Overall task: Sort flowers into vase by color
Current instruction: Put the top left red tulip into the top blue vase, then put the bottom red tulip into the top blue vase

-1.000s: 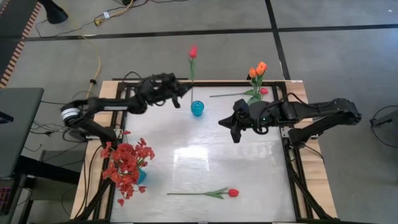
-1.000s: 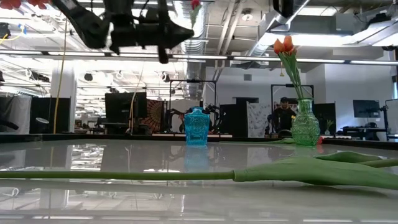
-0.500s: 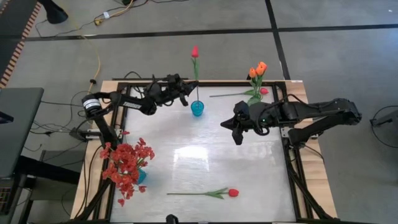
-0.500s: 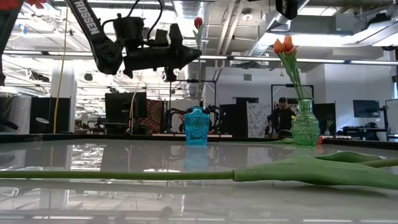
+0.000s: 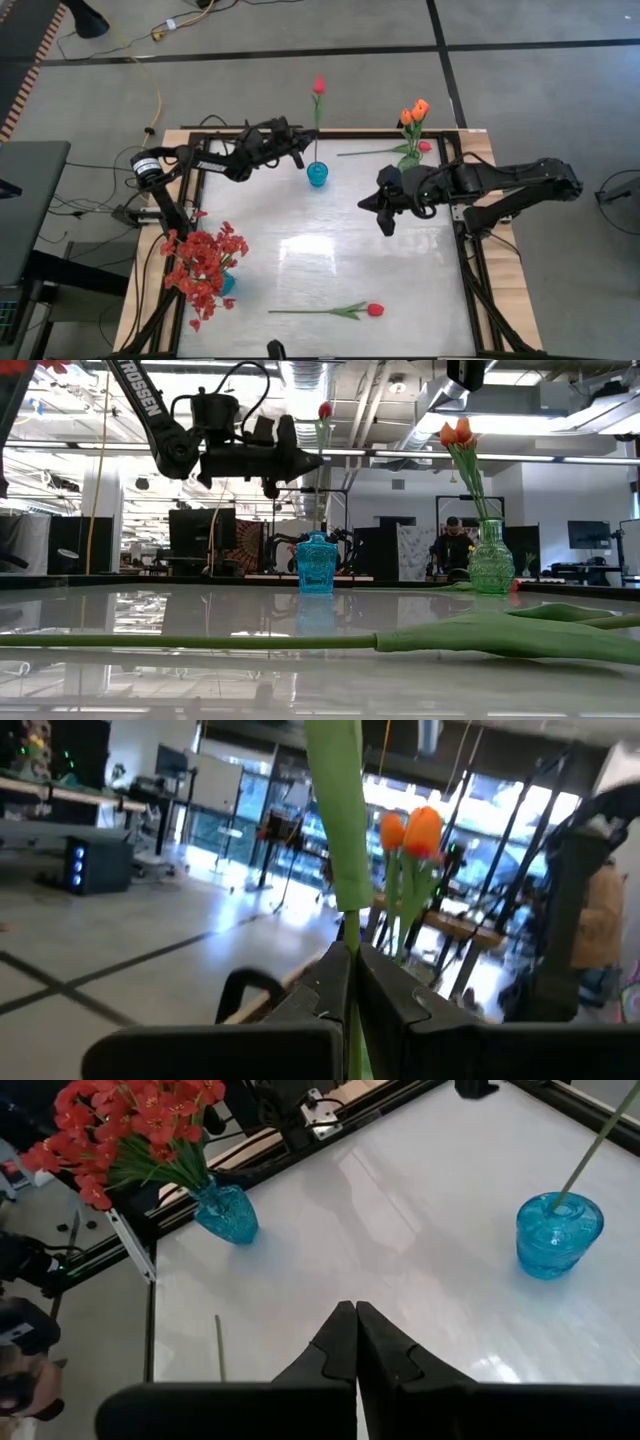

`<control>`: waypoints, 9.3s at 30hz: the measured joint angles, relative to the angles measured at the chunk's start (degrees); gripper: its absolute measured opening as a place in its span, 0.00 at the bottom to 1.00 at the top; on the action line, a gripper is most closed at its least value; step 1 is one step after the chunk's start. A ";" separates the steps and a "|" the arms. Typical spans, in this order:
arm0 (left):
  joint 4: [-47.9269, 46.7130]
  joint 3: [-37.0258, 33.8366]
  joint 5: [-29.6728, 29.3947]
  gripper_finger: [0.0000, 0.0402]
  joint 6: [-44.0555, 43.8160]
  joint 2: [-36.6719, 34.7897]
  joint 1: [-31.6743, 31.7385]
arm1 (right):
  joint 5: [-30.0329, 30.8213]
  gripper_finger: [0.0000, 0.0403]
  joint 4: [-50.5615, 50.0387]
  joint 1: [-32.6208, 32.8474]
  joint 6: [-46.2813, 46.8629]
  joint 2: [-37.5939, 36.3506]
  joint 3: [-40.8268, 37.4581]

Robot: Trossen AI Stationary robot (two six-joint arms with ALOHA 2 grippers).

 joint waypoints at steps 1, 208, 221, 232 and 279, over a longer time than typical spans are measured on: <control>-0.97 0.00 0.00 0.00 0.48 -0.02 -0.18 | 0.00 0.06 0.00 0.00 0.00 0.00 0.00; -83.92 17.62 23.78 0.34 -20.84 -25.35 -17.09 | 19.49 0.05 21.70 3.56 -88.06 26.73 8.66; -83.48 17.59 24.79 0.34 -20.88 -24.37 -17.41 | 19.54 0.05 24.96 3.23 -88.98 26.73 8.66; -81.62 17.57 27.82 0.23 -20.01 -23.34 -16.92 | 19.41 0.05 24.86 3.37 -89.87 26.73 8.66; -58.58 17.62 18.02 0.00 -2.12 -23.36 -7.72 | 14.75 0.55 -0.96 9.09 -28.60 14.13 8.63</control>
